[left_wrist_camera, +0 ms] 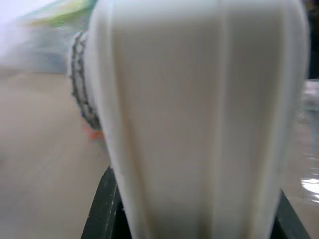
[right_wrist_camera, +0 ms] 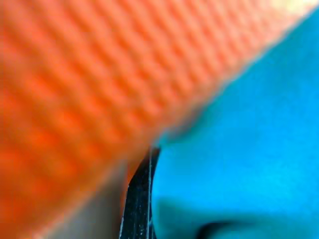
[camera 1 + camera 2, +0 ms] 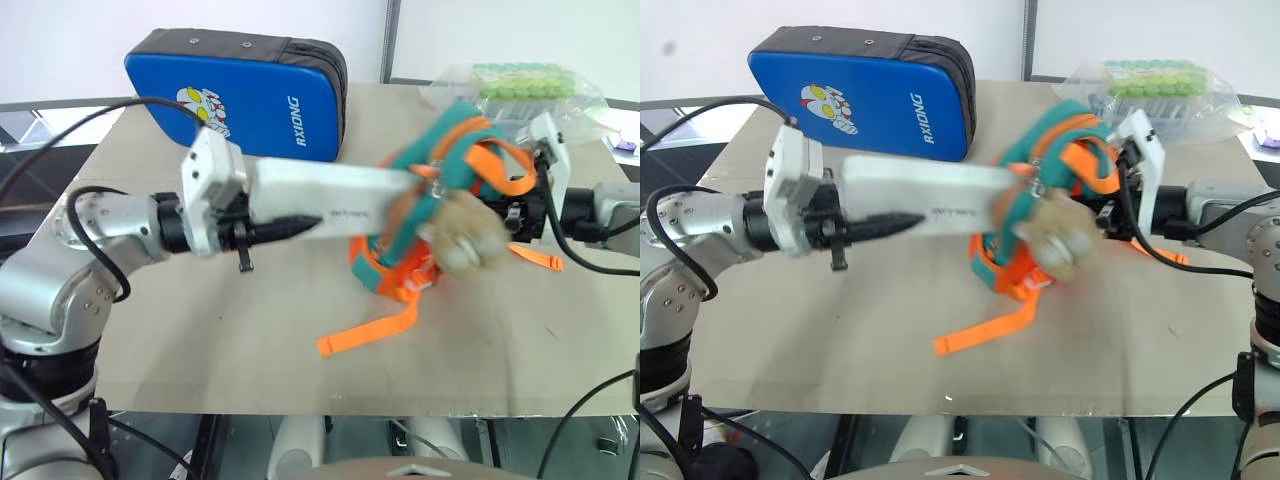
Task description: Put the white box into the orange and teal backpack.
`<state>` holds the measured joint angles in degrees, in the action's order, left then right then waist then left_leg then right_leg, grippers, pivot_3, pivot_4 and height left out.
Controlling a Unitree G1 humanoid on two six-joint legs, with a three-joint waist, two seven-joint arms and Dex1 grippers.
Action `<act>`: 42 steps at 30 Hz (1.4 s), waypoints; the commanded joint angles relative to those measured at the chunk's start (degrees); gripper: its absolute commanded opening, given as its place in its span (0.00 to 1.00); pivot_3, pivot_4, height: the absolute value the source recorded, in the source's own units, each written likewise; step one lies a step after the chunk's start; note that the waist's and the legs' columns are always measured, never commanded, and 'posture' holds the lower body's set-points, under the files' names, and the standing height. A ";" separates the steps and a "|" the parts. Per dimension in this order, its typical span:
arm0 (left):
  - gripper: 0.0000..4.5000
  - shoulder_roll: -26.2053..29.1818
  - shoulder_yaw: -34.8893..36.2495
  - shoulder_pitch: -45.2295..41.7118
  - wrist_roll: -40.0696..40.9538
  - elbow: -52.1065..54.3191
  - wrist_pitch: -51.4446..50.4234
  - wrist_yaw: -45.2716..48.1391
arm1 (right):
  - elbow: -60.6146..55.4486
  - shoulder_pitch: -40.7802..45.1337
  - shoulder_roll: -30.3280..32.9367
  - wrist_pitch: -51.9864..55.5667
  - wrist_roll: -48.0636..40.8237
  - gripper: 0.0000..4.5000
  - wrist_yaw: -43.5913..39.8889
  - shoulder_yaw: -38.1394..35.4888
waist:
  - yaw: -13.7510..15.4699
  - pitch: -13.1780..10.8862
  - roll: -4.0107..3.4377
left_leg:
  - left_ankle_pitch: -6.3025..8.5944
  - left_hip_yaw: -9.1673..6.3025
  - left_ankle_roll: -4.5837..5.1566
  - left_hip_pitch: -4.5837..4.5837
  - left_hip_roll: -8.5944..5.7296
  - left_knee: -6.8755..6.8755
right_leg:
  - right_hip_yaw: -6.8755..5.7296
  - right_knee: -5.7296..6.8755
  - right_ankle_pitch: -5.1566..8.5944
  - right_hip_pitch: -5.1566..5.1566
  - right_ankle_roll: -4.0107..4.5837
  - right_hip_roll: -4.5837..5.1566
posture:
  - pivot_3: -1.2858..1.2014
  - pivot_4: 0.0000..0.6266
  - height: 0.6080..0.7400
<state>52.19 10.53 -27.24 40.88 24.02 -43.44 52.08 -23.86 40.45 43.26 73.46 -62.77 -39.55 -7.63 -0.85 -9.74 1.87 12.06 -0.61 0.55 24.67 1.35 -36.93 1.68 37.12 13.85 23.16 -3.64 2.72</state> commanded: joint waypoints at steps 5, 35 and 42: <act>0.24 2.33 0.80 -2.22 -7.57 -7.03 6.56 -0.94 | -3.16 1.67 1.02 -0.77 -4.79 0.01 -1.82 -0.12 | 0.44 0.00 0.01 | 0.00 0.02 0.00 0.08 -0.07 -0.02 | -0.01 -0.07 0.00 -0.01 -0.01 0.11 | 0.52 0.24 1.00; 0.24 13.77 14.78 13.19 16.78 -4.46 -3.68 32.09 | -1.15 3.40 2.76 -1.46 -3.83 0.01 -2.79 2.42 | 0.05 -0.04 -0.05 | 0.00 0.17 0.00 0.10 0.05 0.22 | 0.02 -0.08 0.02 0.20 0.02 0.13 | 0.52 0.24 1.00; 0.24 6.22 9.06 10.17 11.32 1.09 0.49 17.59 | -1.26 3.78 2.37 -1.14 -4.41 0.01 -2.77 2.06 | 0.27 -0.03 -0.03 | 0.00 0.18 0.00 0.09 0.01 0.20 | 0.04 -0.07 0.01 0.19 0.02 0.13 | 0.52 0.24 1.00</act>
<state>59.73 21.07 -15.06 52.32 21.38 -43.91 75.05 -23.36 42.25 46.23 73.52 -65.03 -41.68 -4.51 -0.57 -9.77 1.84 12.06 -0.45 0.55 24.76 1.35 -36.76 1.72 37.05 13.86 23.32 -3.62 2.85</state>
